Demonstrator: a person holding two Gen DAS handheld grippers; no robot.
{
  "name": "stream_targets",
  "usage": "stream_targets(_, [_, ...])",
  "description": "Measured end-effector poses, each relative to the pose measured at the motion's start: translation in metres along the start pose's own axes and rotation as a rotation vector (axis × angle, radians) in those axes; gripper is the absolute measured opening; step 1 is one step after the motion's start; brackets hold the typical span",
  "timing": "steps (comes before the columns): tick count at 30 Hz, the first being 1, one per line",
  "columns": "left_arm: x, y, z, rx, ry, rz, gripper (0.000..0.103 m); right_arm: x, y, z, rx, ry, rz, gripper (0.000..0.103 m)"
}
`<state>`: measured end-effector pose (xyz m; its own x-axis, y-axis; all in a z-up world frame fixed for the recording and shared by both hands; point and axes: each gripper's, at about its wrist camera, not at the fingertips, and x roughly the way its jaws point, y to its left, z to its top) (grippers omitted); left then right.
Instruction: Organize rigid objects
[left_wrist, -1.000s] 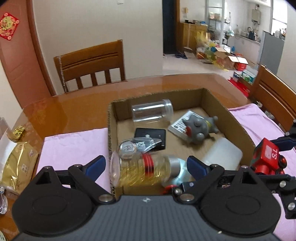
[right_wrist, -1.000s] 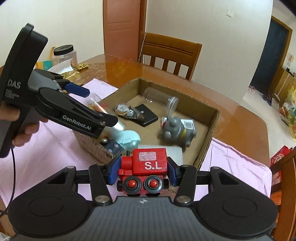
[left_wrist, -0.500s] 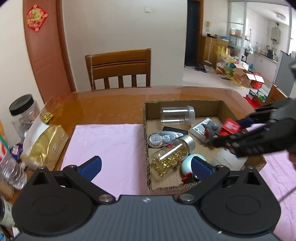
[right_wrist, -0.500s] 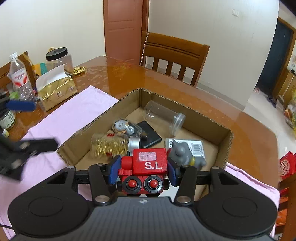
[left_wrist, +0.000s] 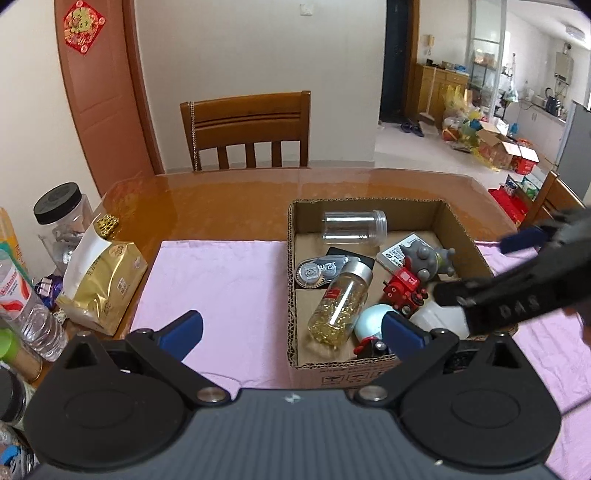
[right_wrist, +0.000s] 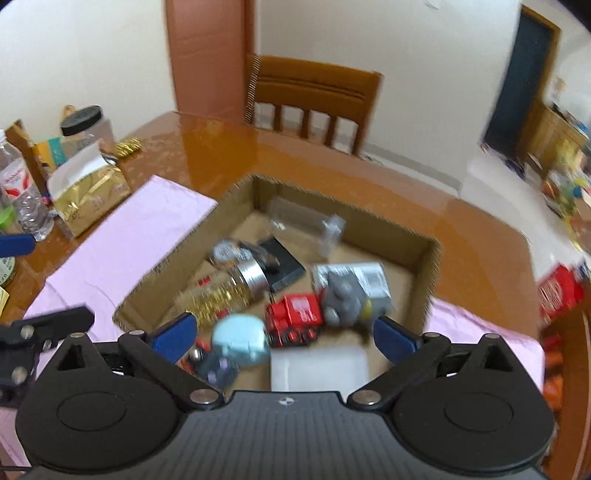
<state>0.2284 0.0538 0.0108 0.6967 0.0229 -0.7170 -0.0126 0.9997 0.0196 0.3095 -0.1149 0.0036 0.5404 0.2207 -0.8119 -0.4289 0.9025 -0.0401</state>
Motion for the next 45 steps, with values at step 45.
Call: stream_targets(45, [-0.023,-0.045,0.011,0.022,0.126,0.01,0.102,-0.082,-0.017,-0.055,0.322,0.012,-0.196,0.103])
